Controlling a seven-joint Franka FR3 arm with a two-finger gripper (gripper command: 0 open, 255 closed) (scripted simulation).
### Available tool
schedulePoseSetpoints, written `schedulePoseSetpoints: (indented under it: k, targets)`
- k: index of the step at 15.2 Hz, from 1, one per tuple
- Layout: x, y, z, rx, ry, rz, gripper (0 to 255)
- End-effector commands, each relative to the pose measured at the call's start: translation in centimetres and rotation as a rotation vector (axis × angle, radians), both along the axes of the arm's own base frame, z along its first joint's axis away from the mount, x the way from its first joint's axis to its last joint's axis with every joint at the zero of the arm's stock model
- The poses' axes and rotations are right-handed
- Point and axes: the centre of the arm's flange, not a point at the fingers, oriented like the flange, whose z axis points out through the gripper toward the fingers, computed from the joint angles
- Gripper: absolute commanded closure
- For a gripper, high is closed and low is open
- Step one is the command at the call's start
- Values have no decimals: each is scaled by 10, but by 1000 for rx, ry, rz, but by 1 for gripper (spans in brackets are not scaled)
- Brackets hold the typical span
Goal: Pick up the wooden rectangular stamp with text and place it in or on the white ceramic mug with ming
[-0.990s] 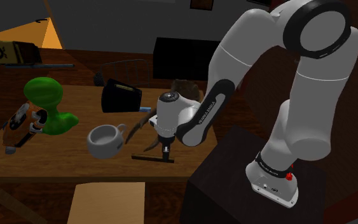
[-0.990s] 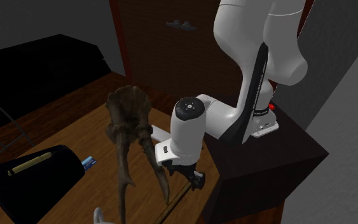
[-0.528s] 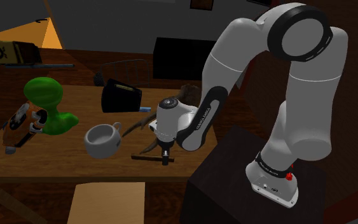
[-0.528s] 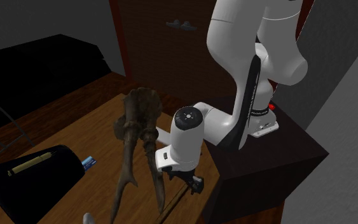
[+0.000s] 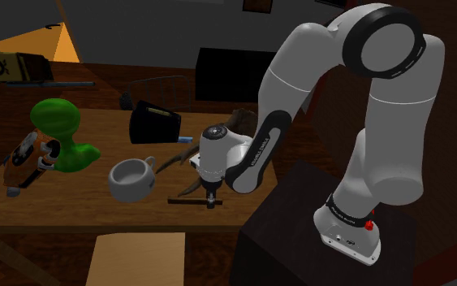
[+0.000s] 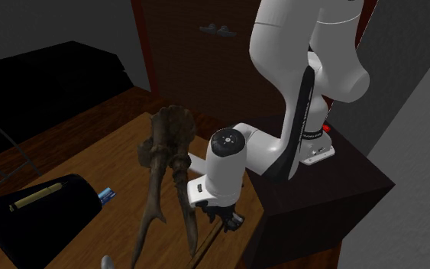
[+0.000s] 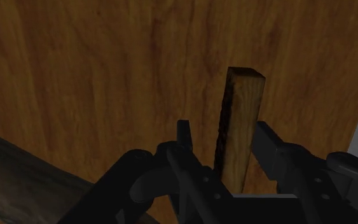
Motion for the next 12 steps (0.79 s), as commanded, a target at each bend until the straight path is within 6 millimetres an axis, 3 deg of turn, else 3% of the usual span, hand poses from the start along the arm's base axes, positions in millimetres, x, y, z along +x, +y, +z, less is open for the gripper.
schedulePoseSetpoints:
  k: [1,7,12]
  targets:
    - [3,-3,-2,0,0,-9,255]
    - [2,-4,-2,-1,0,-9,255]
    - [2,-4,25,0,0,-9,255]
